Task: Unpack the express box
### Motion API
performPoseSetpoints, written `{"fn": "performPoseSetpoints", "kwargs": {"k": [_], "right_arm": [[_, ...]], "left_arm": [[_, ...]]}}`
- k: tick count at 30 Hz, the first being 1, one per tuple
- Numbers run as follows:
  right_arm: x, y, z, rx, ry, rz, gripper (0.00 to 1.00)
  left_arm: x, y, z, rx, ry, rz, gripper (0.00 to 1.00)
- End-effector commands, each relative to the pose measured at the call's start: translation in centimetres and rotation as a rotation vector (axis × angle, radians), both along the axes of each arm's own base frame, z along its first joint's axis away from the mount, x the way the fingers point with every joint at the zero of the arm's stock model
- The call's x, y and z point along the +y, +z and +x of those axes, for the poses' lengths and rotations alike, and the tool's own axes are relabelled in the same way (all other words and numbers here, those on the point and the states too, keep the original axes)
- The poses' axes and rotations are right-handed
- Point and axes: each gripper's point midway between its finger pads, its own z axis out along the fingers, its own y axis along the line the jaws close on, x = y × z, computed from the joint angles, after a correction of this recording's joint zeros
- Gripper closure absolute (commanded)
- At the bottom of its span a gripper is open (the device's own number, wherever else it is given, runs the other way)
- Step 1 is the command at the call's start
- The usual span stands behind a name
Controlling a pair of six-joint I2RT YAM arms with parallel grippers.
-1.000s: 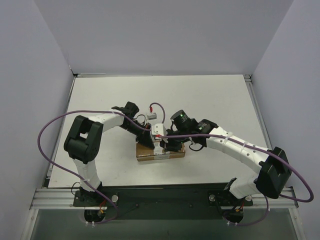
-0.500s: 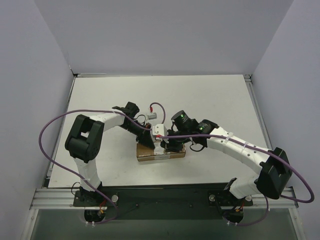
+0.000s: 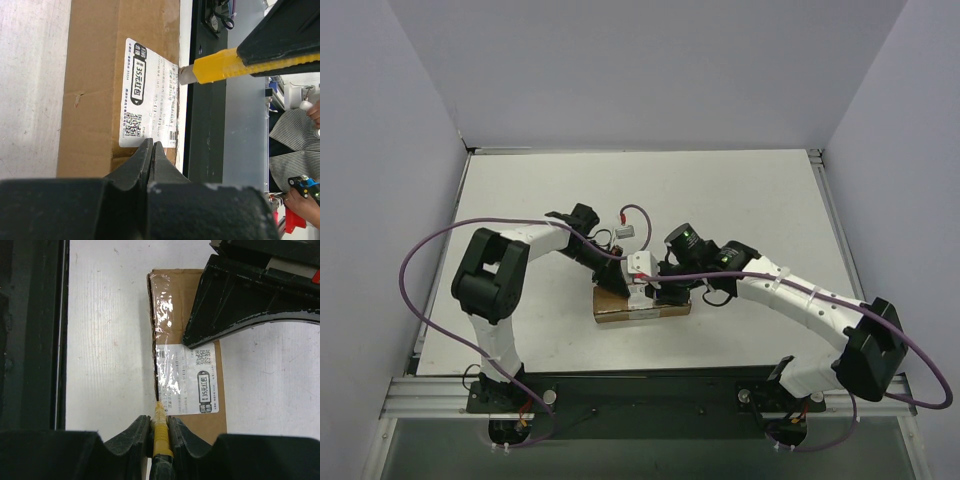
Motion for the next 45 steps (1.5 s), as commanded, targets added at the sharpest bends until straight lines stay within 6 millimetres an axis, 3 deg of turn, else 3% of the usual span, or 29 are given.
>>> {"fn": "performPoseSetpoints", "kwargs": {"k": [1, 21, 31, 45], "right_arm": [[-1.8, 0.1, -0.6, -0.002, 0.006, -0.034, 1.0], [-5.4, -0.8, -1.5, 0.047, 0.005, -0.085, 1.0], [-6.3, -2.4, -1.8, 0.076, 0.029, -0.122, 1.0], [-9.0, -1.3, -1.6, 0.081, 0.011, -0.145, 1.0]], "left_arm": [[1.7, -5.0, 1.0, -0.099, -0.037, 0.183, 1.0], [1.9, -5.7, 0.7, -0.09, -0.083, 0.21, 1.0], [1.8, -6.0, 0.7, -0.09, -0.103, 0.221, 1.0], [2.1, -6.4, 0.8, -0.106, -0.14, 0.239, 1.0]]}}
